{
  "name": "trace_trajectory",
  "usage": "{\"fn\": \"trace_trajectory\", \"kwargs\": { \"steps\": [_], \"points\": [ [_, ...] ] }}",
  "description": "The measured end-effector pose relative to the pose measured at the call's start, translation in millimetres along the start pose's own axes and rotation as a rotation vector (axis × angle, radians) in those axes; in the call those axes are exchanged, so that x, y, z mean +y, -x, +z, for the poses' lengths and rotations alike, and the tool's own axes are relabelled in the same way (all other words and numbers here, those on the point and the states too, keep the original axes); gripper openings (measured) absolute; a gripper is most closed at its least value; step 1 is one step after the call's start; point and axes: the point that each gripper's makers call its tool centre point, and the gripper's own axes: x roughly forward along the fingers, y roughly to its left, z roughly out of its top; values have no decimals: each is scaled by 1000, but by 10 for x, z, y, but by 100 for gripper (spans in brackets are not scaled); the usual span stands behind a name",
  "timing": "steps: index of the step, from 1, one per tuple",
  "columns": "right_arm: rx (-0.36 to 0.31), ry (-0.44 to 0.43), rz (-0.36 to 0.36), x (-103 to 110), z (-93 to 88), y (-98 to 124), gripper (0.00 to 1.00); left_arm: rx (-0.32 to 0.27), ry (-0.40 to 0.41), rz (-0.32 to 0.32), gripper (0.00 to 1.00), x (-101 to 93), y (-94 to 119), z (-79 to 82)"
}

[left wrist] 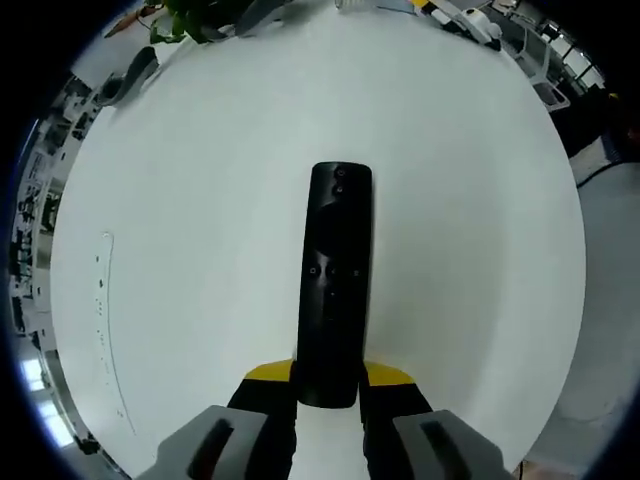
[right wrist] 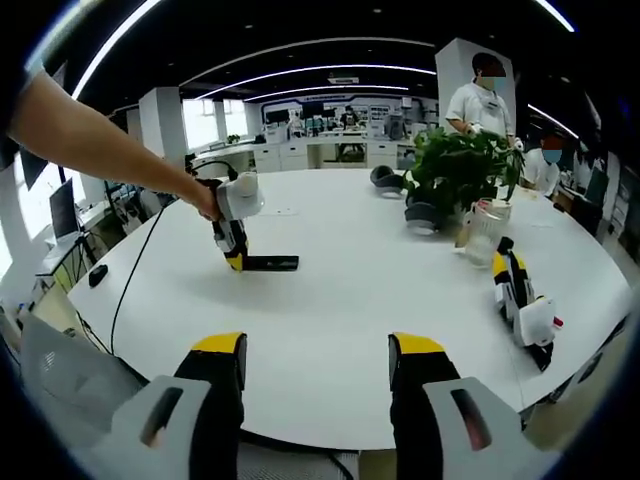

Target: Press the specified remote control buttons in sequence, fully releasing each button before pressing the next.

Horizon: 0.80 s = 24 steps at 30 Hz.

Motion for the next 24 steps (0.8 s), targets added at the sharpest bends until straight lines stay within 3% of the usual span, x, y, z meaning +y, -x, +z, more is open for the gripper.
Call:
{"fn": "trace_trajectory", "kwargs": {
  "steps": [24],
  "points": [
    [-24, 0, 11, 23, 26, 22, 58, -3, 33, 5, 23, -513, 2, -145]
  ]
}}
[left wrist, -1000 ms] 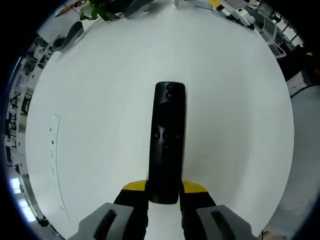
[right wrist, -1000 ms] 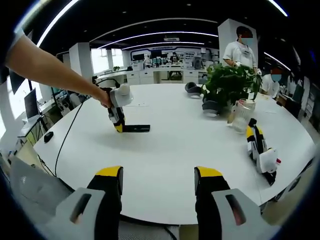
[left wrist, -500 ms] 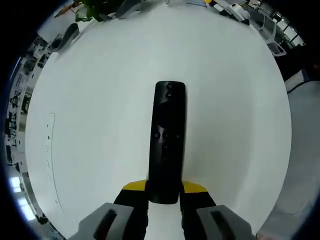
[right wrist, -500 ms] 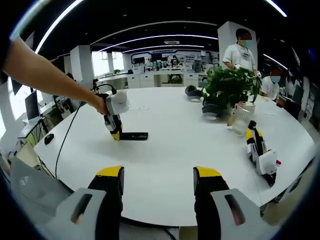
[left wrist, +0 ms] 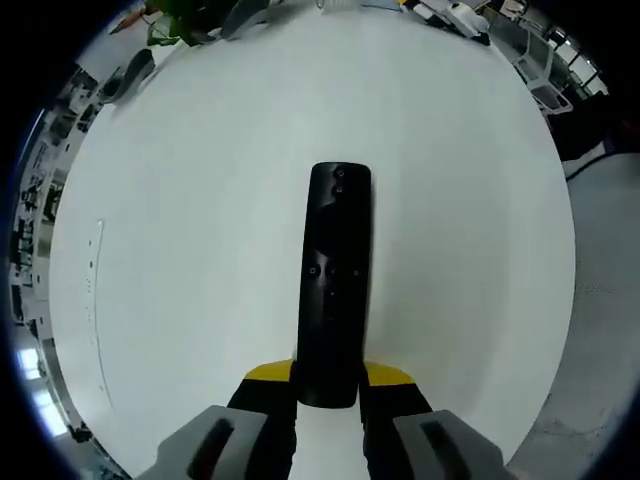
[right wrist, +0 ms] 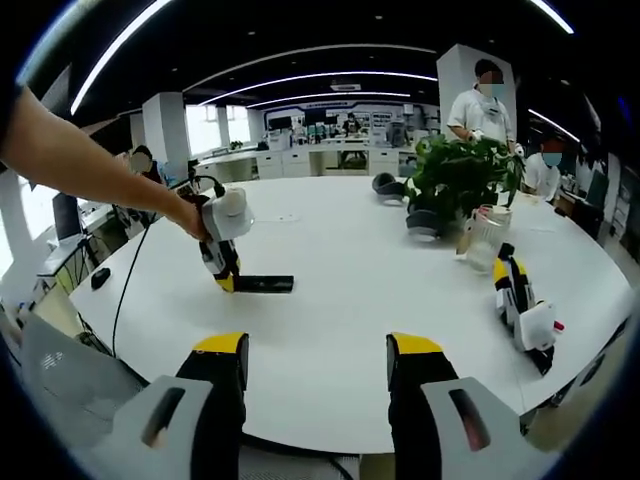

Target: Press the specified remote control buttons in sequence, fully releasing each button before pressing the next.

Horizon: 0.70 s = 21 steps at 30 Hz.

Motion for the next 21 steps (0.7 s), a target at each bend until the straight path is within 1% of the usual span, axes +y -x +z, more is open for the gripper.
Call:
{"fn": "trace_trajectory", "kwargs": {
  "steps": [3, 7, 9, 12, 16, 21],
  "points": [
    [-8, -2, -2, -1, 14, 8, 58, -25, 23, 0, 23, -48, 7, -16],
    [-36, -5, 0, 8, 60, 37, 57, -61, 46, 1, 23, -115, 16, -34],
    [-43, -1, 0, 15, 73, 37, 57, -68, 51, 1, 23, -161, 15, -41],
    [-35, 4, -9, 4, 62, 33, 57, -79, 45, -1, 23, -227, 22, -49],
    [-55, -24, -7, -11, 108, 59, 56, -89, 42, -1, 23, -306, 28, -62],
    [-65, -40, -28, -52, 118, 72, 55, -86, 34, -1, 23, -392, 30, -72]
  ]
}}
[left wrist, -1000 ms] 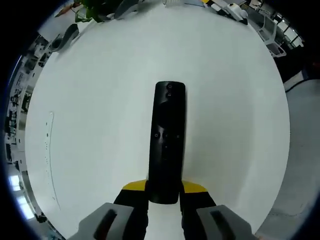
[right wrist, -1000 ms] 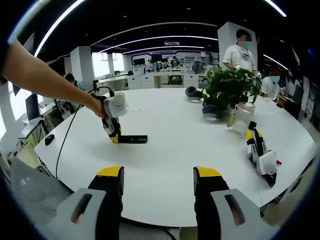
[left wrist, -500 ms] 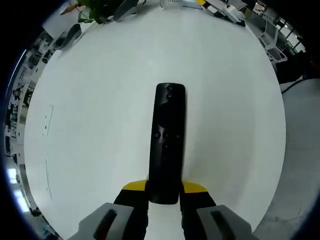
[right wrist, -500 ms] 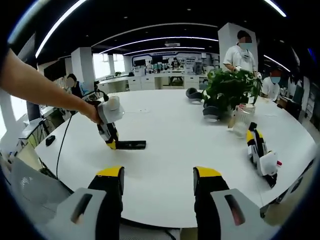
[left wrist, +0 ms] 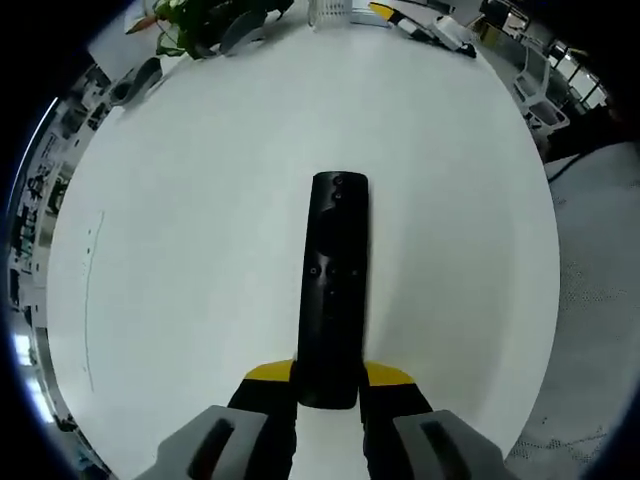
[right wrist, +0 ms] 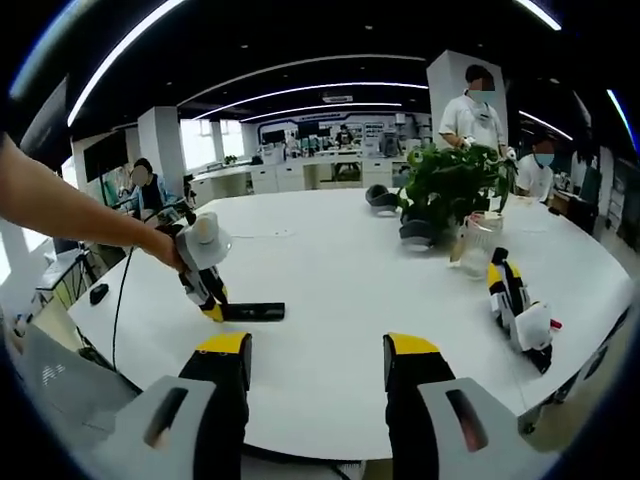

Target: Press the specified remote control buttons in sequence, fully releasing each button before pressing the next.

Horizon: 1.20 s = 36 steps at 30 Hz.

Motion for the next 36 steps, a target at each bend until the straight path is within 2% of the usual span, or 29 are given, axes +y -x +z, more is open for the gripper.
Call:
{"fn": "trace_trajectory", "kwargs": {
  "steps": [9, 17, 24, 36],
  "points": [
    [47, 5, -23, -40, -86, -16, 55, 23, -30, -4, 23, -273, 22, -52],
    [66, 19, -28, -51, -118, -21, 54, 21, -58, -7, 23, -514, 38, -102],
    [81, 24, -38, -69, -145, -23, 53, 37, -63, -8, 23, -643, 57, -142],
    [99, 32, -46, -71, -174, -24, 52, -14, -27, -7, 23, -929, 81, -231]
  ]
}}
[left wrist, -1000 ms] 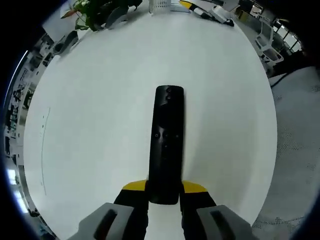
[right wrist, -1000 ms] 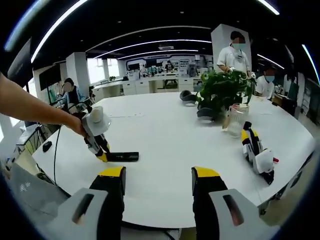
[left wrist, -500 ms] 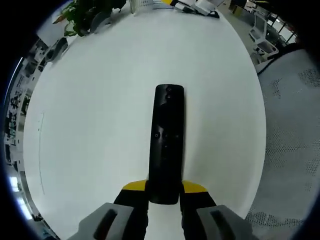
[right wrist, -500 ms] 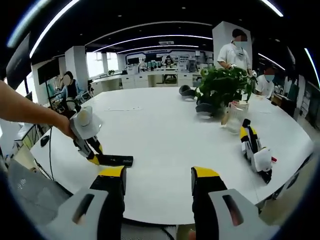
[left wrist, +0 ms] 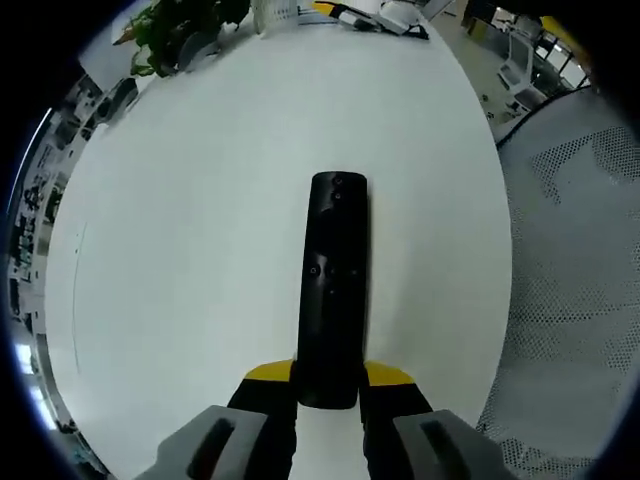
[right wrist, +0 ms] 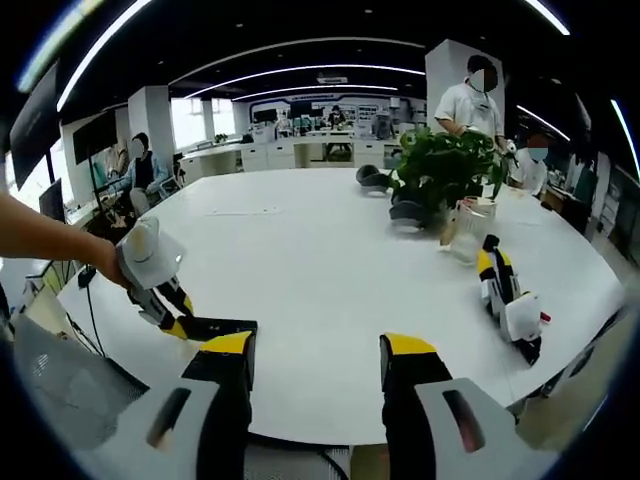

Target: Press the specified remote control buttons in sequence, fully releasing each button before pressing the next.

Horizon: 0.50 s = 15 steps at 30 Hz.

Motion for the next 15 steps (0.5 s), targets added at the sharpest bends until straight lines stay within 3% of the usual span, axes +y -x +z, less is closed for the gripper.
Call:
{"fn": "trace_trajectory", "kwargs": {
  "steps": [7, 15],
  "points": [
    [15, 8, -38, -58, -20, -4, 53, -7, -3, 4, 23, -208, 3, -31],
    [43, 27, -73, -96, -66, -7, 54, -95, 30, 7, 23, -363, 23, -61]
  ]
}}
